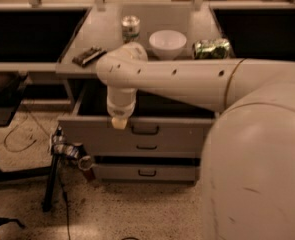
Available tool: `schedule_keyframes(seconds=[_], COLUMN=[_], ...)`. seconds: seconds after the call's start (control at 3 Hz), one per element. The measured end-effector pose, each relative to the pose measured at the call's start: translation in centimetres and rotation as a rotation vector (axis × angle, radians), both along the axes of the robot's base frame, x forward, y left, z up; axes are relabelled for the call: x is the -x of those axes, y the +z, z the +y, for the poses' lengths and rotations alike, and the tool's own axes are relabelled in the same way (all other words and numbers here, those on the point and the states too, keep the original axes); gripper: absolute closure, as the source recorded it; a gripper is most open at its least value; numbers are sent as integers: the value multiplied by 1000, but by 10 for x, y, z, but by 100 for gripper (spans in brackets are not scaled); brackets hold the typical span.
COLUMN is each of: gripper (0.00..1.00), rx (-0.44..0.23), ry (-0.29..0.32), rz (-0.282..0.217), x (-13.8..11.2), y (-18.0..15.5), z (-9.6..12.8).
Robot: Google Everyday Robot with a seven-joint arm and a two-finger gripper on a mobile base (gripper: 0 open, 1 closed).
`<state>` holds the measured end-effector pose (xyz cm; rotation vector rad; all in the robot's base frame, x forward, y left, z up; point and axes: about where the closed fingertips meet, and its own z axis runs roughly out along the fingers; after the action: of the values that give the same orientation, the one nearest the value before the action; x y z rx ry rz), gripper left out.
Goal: Open top drawer
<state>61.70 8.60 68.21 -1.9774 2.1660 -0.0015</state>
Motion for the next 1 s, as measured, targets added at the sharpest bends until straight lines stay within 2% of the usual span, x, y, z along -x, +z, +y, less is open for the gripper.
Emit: schedule_keyframes(seconds=[0.33,0.67,1.0], gripper=[100,100,100], rx=[0,28,28], ry=[0,84,85], rz=[0,35,35], x=[-1,30,29], y=[2,0,2], z=[0,-8,-8])
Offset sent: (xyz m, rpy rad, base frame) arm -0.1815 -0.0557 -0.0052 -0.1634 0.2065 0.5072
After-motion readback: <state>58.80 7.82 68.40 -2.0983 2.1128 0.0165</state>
